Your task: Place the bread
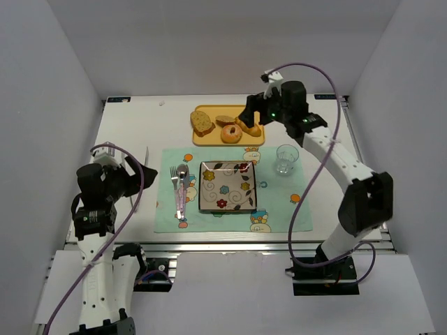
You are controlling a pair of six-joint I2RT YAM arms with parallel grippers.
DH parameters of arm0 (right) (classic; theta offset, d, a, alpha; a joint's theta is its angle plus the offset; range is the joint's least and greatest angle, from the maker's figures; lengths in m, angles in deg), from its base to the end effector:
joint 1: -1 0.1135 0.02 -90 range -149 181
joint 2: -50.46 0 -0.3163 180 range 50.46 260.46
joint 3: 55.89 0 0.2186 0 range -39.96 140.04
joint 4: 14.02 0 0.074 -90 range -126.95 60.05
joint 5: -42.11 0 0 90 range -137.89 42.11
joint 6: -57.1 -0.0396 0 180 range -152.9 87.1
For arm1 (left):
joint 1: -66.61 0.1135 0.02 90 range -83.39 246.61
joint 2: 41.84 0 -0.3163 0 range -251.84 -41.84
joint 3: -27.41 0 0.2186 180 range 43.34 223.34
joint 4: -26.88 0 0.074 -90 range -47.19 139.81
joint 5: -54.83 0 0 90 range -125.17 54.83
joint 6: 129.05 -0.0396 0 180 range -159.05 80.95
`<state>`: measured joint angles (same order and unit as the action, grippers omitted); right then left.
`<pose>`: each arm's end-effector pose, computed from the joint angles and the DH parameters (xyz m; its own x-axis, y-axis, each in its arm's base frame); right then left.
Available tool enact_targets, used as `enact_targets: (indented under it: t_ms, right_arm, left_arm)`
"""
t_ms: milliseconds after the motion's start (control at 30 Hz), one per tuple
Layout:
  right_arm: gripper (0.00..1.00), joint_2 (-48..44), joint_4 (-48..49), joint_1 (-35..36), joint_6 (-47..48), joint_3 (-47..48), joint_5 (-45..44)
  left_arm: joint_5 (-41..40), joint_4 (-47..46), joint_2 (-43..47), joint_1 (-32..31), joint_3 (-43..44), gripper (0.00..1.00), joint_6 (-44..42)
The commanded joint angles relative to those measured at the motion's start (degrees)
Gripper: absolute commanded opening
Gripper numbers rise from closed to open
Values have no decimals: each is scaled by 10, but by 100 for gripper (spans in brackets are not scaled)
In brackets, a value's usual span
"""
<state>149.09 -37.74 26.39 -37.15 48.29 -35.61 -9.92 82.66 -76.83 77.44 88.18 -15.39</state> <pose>0.3506 0.1757 0.4122 -0.3255 -0.0743 -0.9426 -0.5790 0.8038 0.1366 0.0551 -0.0067 0.3350 -0.5272 -0.4704 -0.7076 -0.0204 0.8395 -0.5429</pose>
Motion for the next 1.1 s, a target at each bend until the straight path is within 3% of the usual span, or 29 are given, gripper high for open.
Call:
enact_targets:
  t_ms: [0, 100, 133, 200, 233, 267, 300, 333, 367, 400, 433, 467, 500, 533, 567, 600, 633, 800, 1067]
  right_arm:
    - [89, -80, 33, -30, -36, -84, 93]
    - [89, -109, 22, -87, 53, -137, 277]
    - [89, -111, 2, -107, 89, -150, 430]
    - [89, -114, 6, -146, 130, -171, 534]
    - [89, -117, 1, -152, 139, -184, 573]
    - [84, -125, -15, -152, 177, -186, 572]
    - [69, -130, -54, -152, 198, -189, 572]
    - [69, -136, -56, -151, 208, -189, 574]
    - [36, -147, -56, -150, 213, -200, 579]
    - [19, -151, -57, -149, 216, -205, 581]
    - [8, -156, -59, -149, 217, -209, 580]
    - [9, -162, -66, -148, 217, -214, 580]
    - [29, -164, -71, -146, 223, -214, 576]
    - [43, -166, -79, -145, 226, -214, 573]
    - [57, -170, -92, -144, 230, -216, 570]
    - [70, -172, -94, -144, 233, -220, 569]
    - [89, -174, -95, -144, 236, -223, 567]
    - [89, -195, -75, -144, 224, -259, 560]
    - [89, -194, -66, -144, 208, -259, 558]
  left_arm:
    - [-32, -3, -22, 3, 26, 92, -5]
    - [-77, 11, -40, 4, 37, 90, -13]
    - [-90, 13, -45, 4, 39, 84, -19]
    - [-122, 14, -57, 4, 41, 73, -29]
    - [-131, 12, -61, 3, 42, 49, -38]
    - [-157, 13, -69, 4, 44, 37, -39]
    - [-169, 6, -75, 3, 46, 15, -40]
    - [-176, 6, -80, 3, 48, 15, -47]
    - [-184, -3, -86, 3, 51, 1, -52]
    - [-201, -6, -105, 4, 54, 0, -58]
    - [-206, -7, -118, 4, 63, 0, -65]
    - [-209, -4, -133, 4, 69, 6, -71]
    - [-216, 5, -169, 3, 81, 16, -88]
    - [-223, 5, -185, 2, 81, 29, -92]
    - [-234, 4, -195, 1, 80, 46, -94]
    - [-243, 1, -208, 0, 76, 72, -103]
    - [-269, 2, -217, 0, 72, 77, -108]
    - [-283, -21, -281, -11, 59, 84, -170]
    - [-253, -62, -464, -12, 55, 84, -216]
